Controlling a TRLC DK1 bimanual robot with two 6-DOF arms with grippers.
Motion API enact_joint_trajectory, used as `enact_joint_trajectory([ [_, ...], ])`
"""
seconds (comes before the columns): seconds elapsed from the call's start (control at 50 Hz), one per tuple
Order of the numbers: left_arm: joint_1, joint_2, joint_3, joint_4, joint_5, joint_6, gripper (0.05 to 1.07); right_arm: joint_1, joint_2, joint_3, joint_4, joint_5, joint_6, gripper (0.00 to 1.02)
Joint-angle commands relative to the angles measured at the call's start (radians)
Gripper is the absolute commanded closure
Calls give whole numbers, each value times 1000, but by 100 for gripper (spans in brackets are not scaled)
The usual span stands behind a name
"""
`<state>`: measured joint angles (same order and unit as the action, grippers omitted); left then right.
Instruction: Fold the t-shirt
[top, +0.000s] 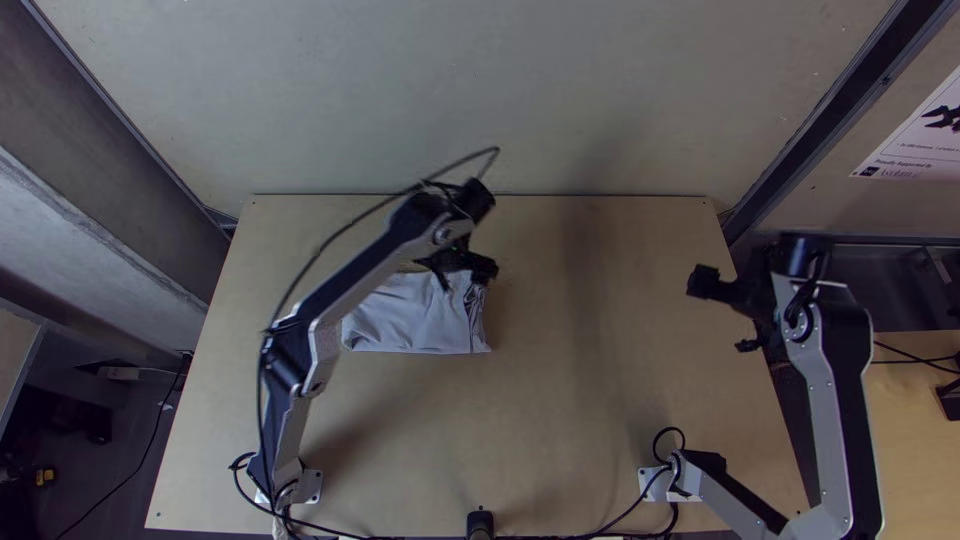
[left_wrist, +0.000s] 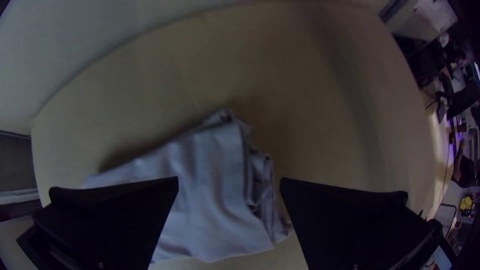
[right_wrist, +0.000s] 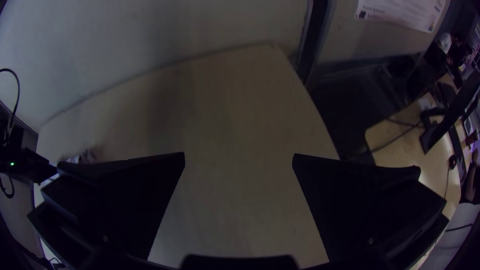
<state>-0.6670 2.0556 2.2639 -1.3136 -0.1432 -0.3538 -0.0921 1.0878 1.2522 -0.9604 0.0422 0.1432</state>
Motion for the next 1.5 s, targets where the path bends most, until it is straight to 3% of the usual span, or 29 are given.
enact_joint_trajectory([
  [0.0, 75, -161, -26, -7, -12, 49, 10, 3, 35, 95, 32, 10, -48, 3],
  [0.5, 524, -624, -106, 1, 42, 309, 10, 37, 72, 481, 229, 8, -163, 3],
  [0.7, 672, -824, -242, 96, 70, 384, 10, 42, 9, 509, 293, 8, -218, 3],
  [0.96, 696, -1175, -638, 418, 67, 455, 10, 40, -155, 366, 402, 10, -284, 3],
  [1.22, 702, -1427, -886, 560, 40, 455, 10, 51, -416, 72, 575, 7, -289, 3],
  [1.48, 711, -1706, -1176, 680, 17, 458, 10, 98, -683, -189, 623, 5, -292, 4],
])
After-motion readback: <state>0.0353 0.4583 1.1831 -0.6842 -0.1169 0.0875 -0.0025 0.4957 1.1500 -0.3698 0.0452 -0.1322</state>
